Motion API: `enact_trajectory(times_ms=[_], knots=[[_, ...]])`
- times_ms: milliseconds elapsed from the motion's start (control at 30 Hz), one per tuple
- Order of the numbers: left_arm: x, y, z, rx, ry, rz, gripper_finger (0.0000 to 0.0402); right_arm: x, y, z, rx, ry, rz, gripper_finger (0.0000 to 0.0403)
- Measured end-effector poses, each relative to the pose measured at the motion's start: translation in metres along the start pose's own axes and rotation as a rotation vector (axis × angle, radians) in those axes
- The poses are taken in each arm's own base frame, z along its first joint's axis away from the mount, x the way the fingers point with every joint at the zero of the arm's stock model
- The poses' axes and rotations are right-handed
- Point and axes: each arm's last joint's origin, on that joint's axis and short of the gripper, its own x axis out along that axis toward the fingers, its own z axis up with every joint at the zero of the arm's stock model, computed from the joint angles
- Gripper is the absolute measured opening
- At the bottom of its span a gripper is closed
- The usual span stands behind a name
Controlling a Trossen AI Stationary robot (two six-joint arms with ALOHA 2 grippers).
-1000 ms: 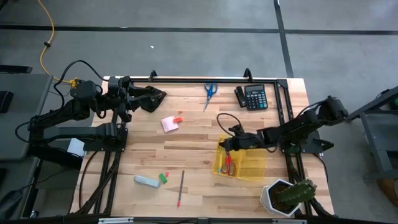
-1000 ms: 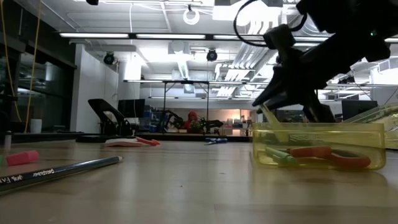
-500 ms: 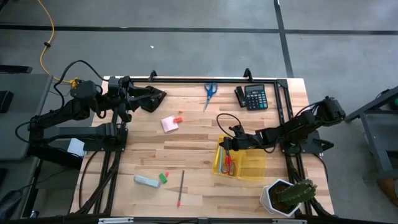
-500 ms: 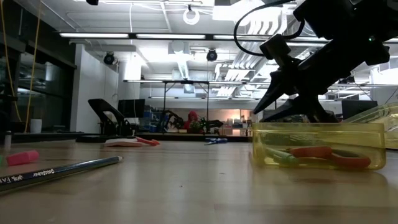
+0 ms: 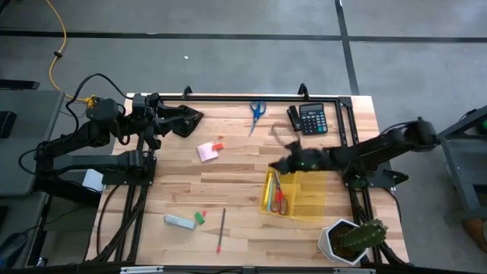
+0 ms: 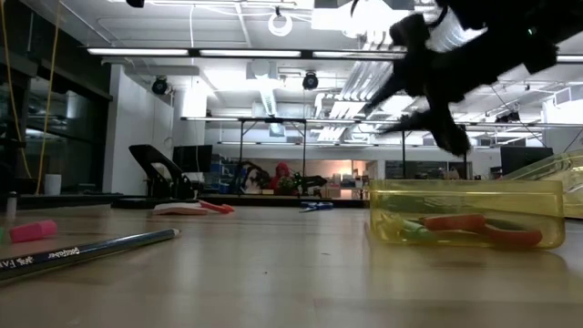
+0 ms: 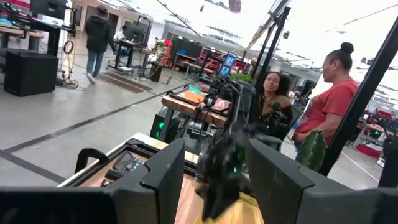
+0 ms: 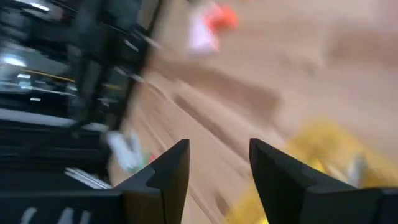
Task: Pack school essentials
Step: Put the large orange eraser into the supply box
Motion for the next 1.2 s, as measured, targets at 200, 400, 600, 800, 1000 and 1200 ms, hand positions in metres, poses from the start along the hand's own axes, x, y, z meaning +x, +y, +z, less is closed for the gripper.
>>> enact_trajectory(times_ms=[200,400,600,800,1000,1200], knots=[[0.0,0.0,0.0,0.015,0.0,0.001,0.0159,-0.035,0.028,0.045,-0.329,-0.279,0.233,0.0161],[0.0,0.001,0.0,0.016,-0.005,0.016,0.0159,-0.06,0.054,0.072,-0.667,-0.486,0.282,0.016],[0.0,0.0,0.001,0.03,-0.015,0.015,0.0159,-0.071,0.089,0.092,-0.929,-0.451,0.235,0.016],[0.0,0.0,0.001,0.035,-0.015,0.016,0.0159,-0.084,0.11,0.105,-1.041,-0.415,0.158,0.016],[0.0,0.0,0.001,0.035,-0.014,0.016,0.0159,-0.086,0.114,0.107,-1.053,-0.42,0.157,0.016],[0.0,0.0,0.001,0.035,-0.013,0.016,0.0159,-0.086,0.113,0.106,-1.055,-0.41,0.151,0.016]])
